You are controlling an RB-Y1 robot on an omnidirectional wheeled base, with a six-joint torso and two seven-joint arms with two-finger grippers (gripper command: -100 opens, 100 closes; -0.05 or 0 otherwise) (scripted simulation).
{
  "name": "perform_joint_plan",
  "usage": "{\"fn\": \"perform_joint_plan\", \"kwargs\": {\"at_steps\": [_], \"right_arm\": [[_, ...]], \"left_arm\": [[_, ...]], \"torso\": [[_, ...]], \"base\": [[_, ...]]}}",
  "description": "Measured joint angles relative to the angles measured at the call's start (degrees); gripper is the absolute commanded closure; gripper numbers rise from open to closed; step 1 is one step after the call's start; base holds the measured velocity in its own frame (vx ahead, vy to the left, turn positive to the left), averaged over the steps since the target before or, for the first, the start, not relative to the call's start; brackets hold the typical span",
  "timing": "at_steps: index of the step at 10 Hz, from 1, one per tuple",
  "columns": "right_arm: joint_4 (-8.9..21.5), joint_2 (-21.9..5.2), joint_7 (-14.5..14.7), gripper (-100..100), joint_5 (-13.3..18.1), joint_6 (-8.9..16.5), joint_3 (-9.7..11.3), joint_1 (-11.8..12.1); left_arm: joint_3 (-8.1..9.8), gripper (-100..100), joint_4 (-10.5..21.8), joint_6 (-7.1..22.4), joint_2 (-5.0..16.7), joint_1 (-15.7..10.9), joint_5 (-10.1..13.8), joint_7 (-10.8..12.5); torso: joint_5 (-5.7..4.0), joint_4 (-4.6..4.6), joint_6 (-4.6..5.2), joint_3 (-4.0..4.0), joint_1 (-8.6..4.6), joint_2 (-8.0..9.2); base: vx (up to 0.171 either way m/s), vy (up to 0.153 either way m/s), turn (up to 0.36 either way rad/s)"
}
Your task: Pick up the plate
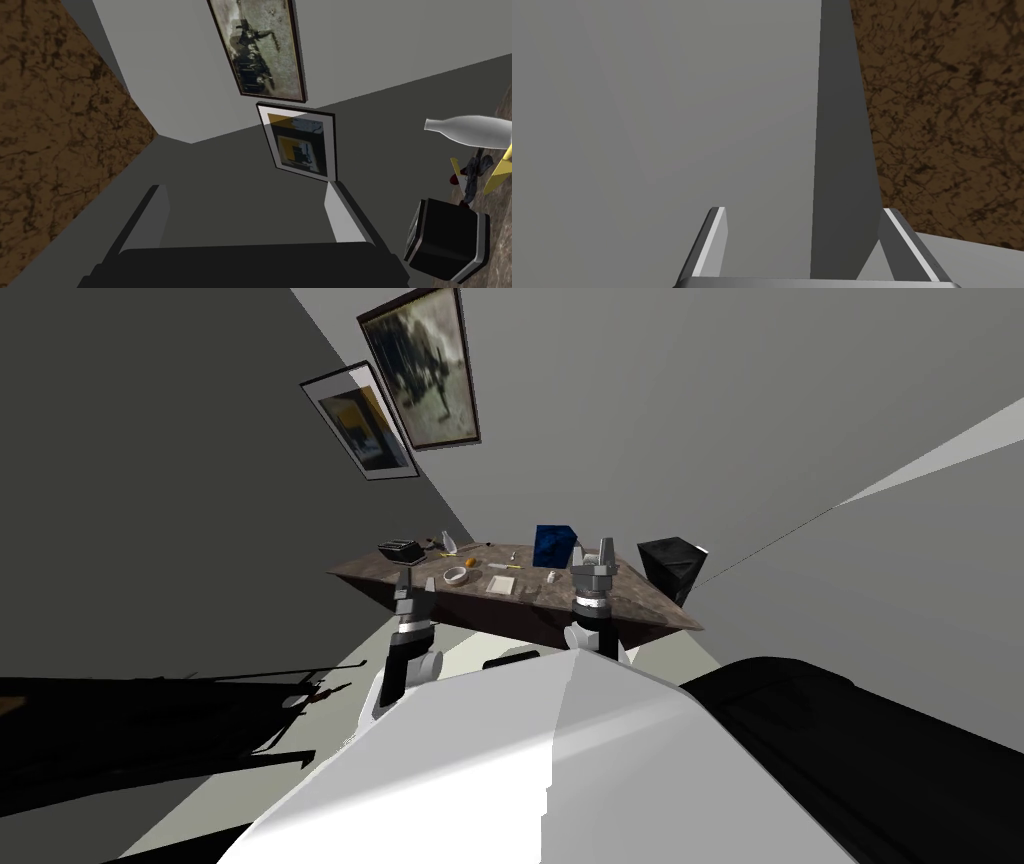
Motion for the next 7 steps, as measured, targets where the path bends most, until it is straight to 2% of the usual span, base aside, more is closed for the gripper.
{"fn": "perform_joint_plan", "kwargs": {"at_steps": [3,4,7], "right_arm": [[0.0,0.0,0.0,0,0.0,0.0,0.0,0.0],[0.0,0.0,0.0,0,0.0,0.0,0.0,0.0],[0.0,0.0,0.0,0,0.0,0.0,0.0,0.0]], "left_arm": [[-1.01,-100,0.62,4.8,0.54,-2.26,-0.13,0.71],[-1.83,-100,0.92,6.5,0.5,-2.71,-0.33,0.91],[-2.42,-100,1.0,10.63,1.12,-3.53,-0.15,1.88]], "torso": [[0.0,0.0,0.01,-0.01,0.0,-0.01],[0.0,-0.01,0.0,-0.02,0.02,-0.03],[0.0,0.0,-0.01,0.0,0.0,0.01]], "base": [[0.018,0.022,-0.051],[0.021,0.023,-0.039],[0.015,0.021,-0.047]]}}
